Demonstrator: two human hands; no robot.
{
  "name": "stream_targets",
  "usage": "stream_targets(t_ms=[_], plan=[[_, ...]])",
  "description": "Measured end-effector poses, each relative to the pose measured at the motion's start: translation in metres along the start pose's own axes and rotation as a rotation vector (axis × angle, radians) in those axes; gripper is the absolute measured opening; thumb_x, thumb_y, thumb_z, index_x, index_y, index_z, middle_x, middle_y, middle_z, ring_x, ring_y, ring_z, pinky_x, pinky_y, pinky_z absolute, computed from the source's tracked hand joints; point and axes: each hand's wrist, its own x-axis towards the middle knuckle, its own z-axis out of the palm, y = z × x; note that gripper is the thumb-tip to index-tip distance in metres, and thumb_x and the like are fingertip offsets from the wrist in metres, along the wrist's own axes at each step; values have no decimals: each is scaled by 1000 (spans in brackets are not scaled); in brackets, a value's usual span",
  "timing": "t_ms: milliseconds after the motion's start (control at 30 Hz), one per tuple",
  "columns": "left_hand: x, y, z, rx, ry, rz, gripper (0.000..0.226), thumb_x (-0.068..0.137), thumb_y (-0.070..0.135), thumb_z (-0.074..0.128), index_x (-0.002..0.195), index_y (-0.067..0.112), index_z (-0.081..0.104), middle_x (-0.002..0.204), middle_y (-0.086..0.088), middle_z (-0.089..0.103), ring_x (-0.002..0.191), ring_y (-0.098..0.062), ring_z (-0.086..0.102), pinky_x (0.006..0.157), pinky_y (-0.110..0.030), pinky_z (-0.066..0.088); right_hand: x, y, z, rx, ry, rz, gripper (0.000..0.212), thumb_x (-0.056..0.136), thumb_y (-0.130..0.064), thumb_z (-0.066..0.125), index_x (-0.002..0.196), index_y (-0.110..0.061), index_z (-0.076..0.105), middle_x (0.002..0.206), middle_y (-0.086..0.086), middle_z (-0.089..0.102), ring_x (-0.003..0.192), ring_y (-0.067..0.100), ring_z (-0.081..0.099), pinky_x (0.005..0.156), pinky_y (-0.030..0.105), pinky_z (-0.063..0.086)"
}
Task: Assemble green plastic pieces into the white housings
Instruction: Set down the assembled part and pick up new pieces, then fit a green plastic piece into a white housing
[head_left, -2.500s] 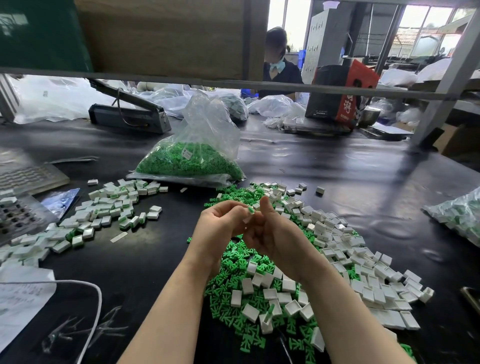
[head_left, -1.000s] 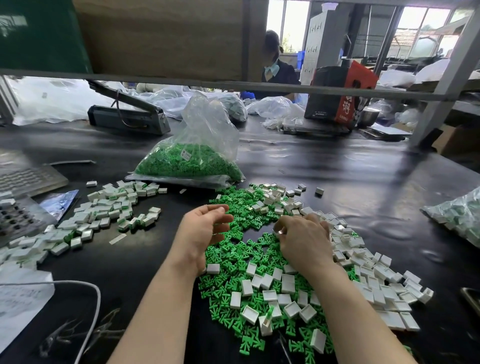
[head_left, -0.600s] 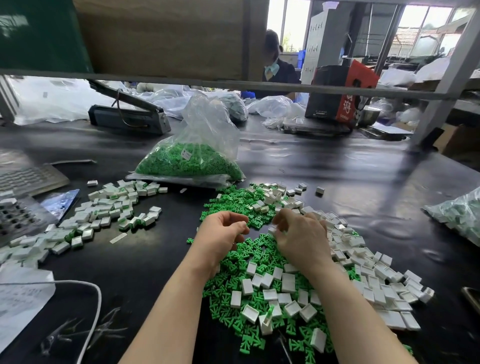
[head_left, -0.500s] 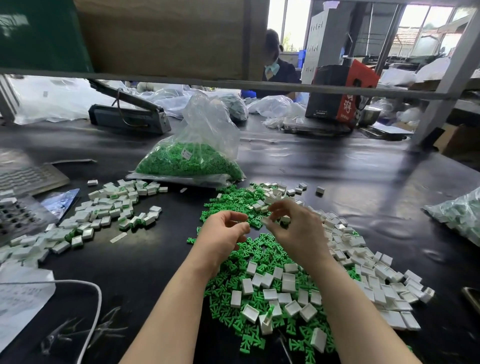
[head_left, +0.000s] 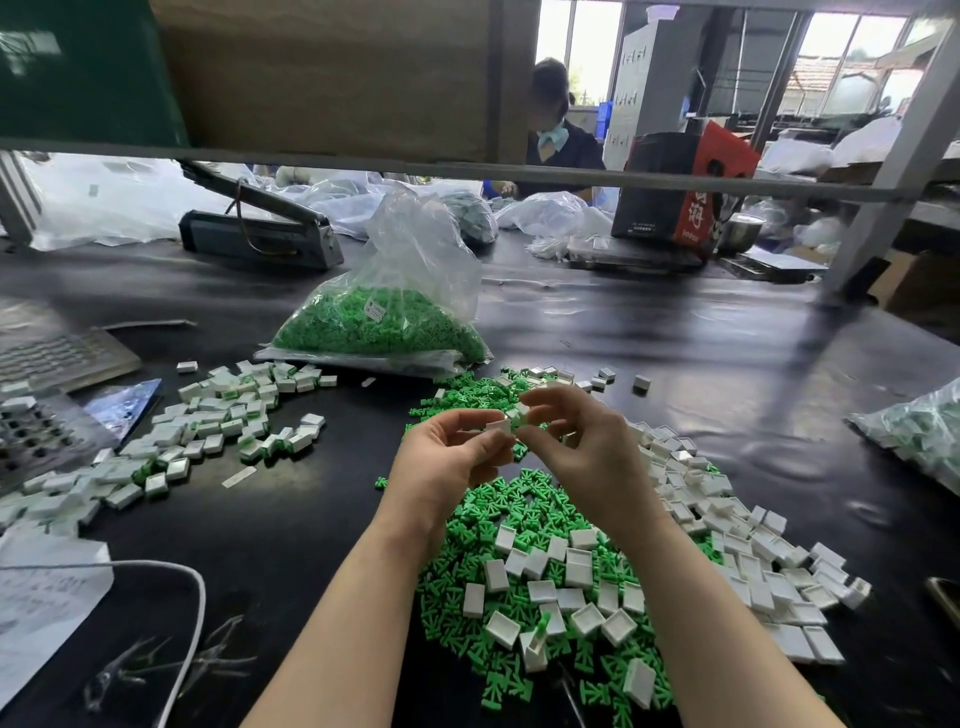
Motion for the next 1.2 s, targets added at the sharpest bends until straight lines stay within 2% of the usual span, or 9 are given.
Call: stream_targets(t_ms=[167, 267, 367, 467, 600, 733, 933, 1067, 1200], plan=[[1, 2, 0, -17, -17, -17, 16, 84, 14, 71, 98, 10, 70, 87, -8, 77, 74, -14, 73, 62, -20, 55, 1, -2, -2, 129, -13, 60, 10, 86, -7, 72, 96, -10, 73, 83, 4, 73, 79, 18, 70, 77, 35, 59], [-1, 3, 1, 31, -9, 4, 24, 70, 26, 77, 91, 14, 73, 80, -2, 76, 70, -9, 68, 62, -20, 52, 0, -4, -3, 180, -45, 75, 8, 87, -7, 71, 94, -7, 72, 83, 9, 73, 80, 25, 70, 77, 39, 59], [-2, 4, 1, 96, 5, 30, 25, 67, 32, 78, 87, 16, 76, 77, 0, 74, 69, -8, 63, 63, -23, 50, 0, -7, -4, 250, -63, 87, 5, 88, -10, 70, 92, -9, 71, 82, 10, 73, 79, 26, 70, 74, 36, 59], [-2, 6, 0, 162, 9, 60, 17, 75, 27, 79, 87, 15, 76, 76, -3, 74, 69, -11, 62, 64, -24, 50, 1, -8, -5, 287, -44, 96, 3, 89, -13, 69, 91, -14, 70, 81, 7, 72, 74, 18, 70, 64, 26, 55], [-3, 6, 1, 213, -6, 115, 12, 80, 20, 77, 88, 11, 75, 74, -5, 74, 65, -9, 63, 58, -19, 51, 1, -6, -4, 317, -23, 108, 2, 89, -7, 68, 91, -7, 68, 79, 7, 71, 69, 8, 67, 58, 15, 47], [-4, 6, 1, 216, 0, 143, 10, 81, 15, 77, 88, 8, 75, 74, -7, 75, 64, -10, 66, 56, -18, 50, 0, -6, -2, 352, -12, 123, 1, 88, -7, 69, 89, -6, 68, 79, 6, 71, 68, 6, 66, 59, 14, 48], [-4, 6, 2, 138, 22, 132, 12, 80, 17, 75, 88, 9, 73, 78, -8, 75, 66, -12, 69, 58, -19, 52, -2, -9, 2, 443, -7, 141, 1, 87, -10, 70, 88, -10, 69, 76, -1, 71, 73, 8, 68, 68, 18, 52], [-4, 6, 2, 87, 50, 142, 8, 80, 12, 75, 86, 9, 73, 76, -7, 75, 64, -12, 69, 56, -17, 51, -2, -12, 4, 458, 0, 150, 3, 86, -10, 72, 85, -12, 70, 73, -3, 71, 66, 2, 64, 62, 13, 48], [-5, 7, 1, 144, 55, 206, 6, 81, 11, 75, 86, 8, 74, 75, -8, 75, 66, -14, 68, 59, -17, 51, -2, -13, 4, 454, 9, 148, 4, 86, -9, 72, 83, -11, 71, 69, -5, 71, 62, 0, 63, 58, 11, 47]])
